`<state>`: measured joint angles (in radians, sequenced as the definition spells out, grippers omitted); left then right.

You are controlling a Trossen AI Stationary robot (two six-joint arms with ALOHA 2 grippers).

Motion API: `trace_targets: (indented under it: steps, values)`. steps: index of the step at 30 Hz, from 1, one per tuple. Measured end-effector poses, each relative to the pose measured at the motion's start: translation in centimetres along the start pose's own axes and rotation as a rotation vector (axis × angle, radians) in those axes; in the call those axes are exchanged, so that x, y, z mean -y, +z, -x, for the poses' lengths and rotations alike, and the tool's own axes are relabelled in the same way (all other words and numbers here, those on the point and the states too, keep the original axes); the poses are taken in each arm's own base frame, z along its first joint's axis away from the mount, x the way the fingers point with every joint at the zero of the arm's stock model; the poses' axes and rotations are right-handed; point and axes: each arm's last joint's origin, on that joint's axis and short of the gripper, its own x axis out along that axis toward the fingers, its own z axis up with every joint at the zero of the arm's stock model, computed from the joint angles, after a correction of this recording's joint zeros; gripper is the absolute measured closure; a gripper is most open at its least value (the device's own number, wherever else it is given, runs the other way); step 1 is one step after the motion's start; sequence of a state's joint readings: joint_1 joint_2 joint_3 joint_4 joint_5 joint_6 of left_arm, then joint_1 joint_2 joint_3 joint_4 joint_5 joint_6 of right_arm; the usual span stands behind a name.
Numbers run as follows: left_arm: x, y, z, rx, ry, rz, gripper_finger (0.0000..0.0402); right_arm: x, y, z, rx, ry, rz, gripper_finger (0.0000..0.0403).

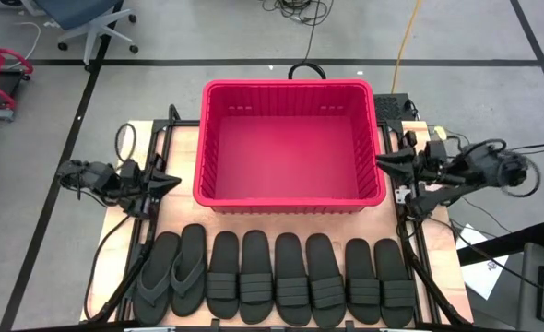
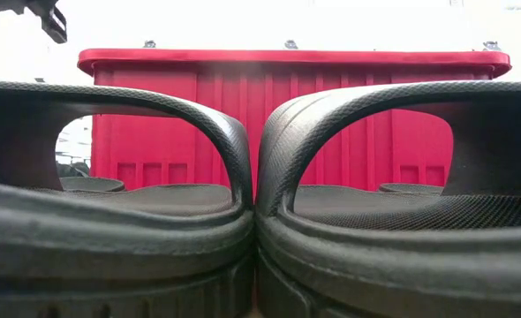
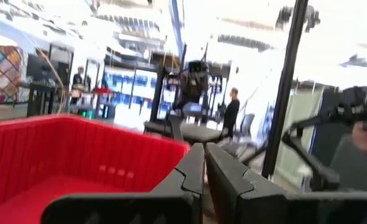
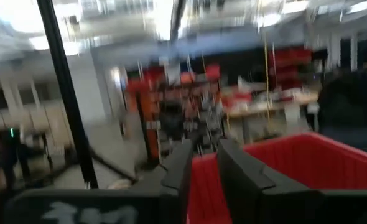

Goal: Pick and place slides into bin
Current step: Put the black slide into the red container

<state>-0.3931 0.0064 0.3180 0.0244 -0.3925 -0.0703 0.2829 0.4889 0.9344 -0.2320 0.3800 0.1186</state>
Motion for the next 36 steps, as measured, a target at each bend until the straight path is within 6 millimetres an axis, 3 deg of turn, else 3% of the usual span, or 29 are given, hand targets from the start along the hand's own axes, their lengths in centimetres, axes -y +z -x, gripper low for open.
trace_targets:
  steps: [7, 12, 17, 21, 29, 36]
  values:
    - [-0.1, 0.8, 0.0, 0.076, 0.032, 0.027, 0.0382, -2.4, 7.1, -1.5, -0.377, 0.232, -0.063, 0.0278]
    - [-0.1, 0.7, 0.0, 0.074, 0.050, 0.049, 0.0382, -4.2, 8.2, -3.5, -0.725, 0.408, -0.204, 0.0294]
    - [-0.2, 0.6, 0.0, 0.068, 0.065, 0.090, 0.0382, -5.2, 5.0, -5.1, -1.133, 0.469, -0.327, 0.0316]
    - [-0.3, 0.3, 0.0, 0.039, 0.101, 0.082, 0.0382, -5.0, 2.2, -4.8, -1.393, 0.465, -0.363, 0.0316]
    - [-0.5, 0.0, 0.0, 0.009, 0.159, 0.067, 0.0382, -5.5, -3.8, -4.7, -1.531, 0.552, -0.479, 0.0272]
    - [-0.5, -0.5, 0.0, -0.036, 0.163, 0.044, 0.0382, -5.6, -9.0, -2.4, -1.657, 0.560, -0.472, 0.0203]
